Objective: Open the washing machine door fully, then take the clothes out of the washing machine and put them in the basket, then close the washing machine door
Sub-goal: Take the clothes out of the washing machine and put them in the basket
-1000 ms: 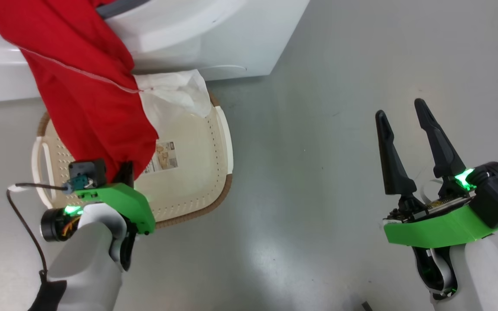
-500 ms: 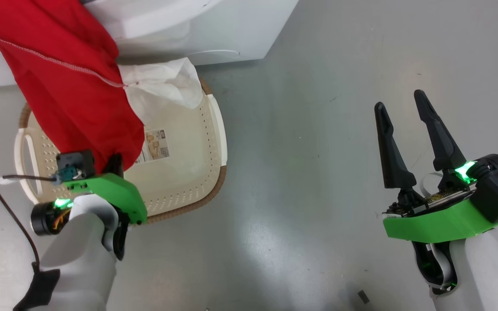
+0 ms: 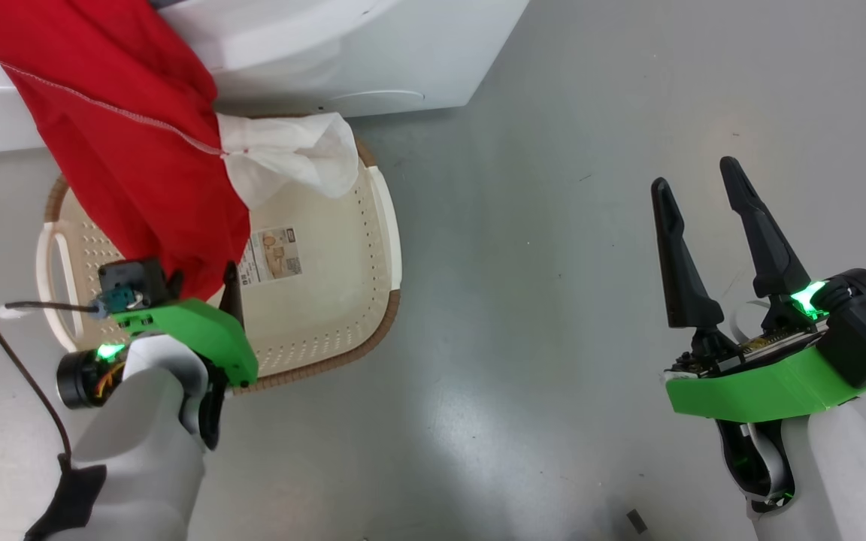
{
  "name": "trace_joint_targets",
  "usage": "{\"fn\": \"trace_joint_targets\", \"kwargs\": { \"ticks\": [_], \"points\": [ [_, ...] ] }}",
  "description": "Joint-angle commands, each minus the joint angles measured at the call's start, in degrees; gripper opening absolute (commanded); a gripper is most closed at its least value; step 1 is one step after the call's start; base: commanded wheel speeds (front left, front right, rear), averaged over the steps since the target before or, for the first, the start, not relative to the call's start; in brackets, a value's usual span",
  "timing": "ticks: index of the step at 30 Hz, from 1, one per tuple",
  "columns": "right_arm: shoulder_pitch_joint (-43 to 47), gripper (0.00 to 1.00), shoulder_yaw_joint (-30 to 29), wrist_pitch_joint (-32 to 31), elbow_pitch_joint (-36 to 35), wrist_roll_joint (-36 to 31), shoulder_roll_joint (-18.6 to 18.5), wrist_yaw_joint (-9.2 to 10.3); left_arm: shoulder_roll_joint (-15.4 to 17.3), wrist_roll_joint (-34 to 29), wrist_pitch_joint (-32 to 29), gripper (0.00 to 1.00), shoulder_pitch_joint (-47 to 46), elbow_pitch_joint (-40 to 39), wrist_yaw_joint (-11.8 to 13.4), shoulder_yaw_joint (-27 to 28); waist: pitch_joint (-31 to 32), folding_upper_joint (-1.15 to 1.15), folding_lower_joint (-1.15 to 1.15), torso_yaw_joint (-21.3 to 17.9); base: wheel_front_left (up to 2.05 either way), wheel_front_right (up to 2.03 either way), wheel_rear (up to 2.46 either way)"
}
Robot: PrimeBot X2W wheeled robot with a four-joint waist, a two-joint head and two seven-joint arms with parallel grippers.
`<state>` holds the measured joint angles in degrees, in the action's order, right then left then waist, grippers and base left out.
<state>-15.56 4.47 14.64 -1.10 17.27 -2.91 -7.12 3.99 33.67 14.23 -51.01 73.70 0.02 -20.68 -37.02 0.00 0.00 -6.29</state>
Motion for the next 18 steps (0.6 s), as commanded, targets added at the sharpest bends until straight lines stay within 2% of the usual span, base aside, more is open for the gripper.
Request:
{"fn": "trace_joint_targets", "kwargs": {
  "ticks": [1,8,18],
  "points": [
    [0.89,1.00,1.22,0.36,-1.24,-0.09,0.03,-0.36,1.43,0.49,0.73,1.00,-0.51,-0.40,-0.09,1.19,0.09,0.00,0.00,0.13,0.00,0.00,0.00],
    [1.00,1.00,0.79,0.36,-1.29,-0.35,0.03,-0.36,2.78,-0.31,0.75,1.00,-0.65,-5.13,0.90,2.20,0.56,0.00,0.00,0.79,0.00,0.00,0.00],
    [1.45,1.00,0.50,0.36,-1.41,-0.50,0.03,-0.36,4.75,-2.87,0.76,1.00,3.04,-17.42,2.39,5.98,1.13,0.00,0.00,1.52,0.00,0.00,0.00]
  ]
}}
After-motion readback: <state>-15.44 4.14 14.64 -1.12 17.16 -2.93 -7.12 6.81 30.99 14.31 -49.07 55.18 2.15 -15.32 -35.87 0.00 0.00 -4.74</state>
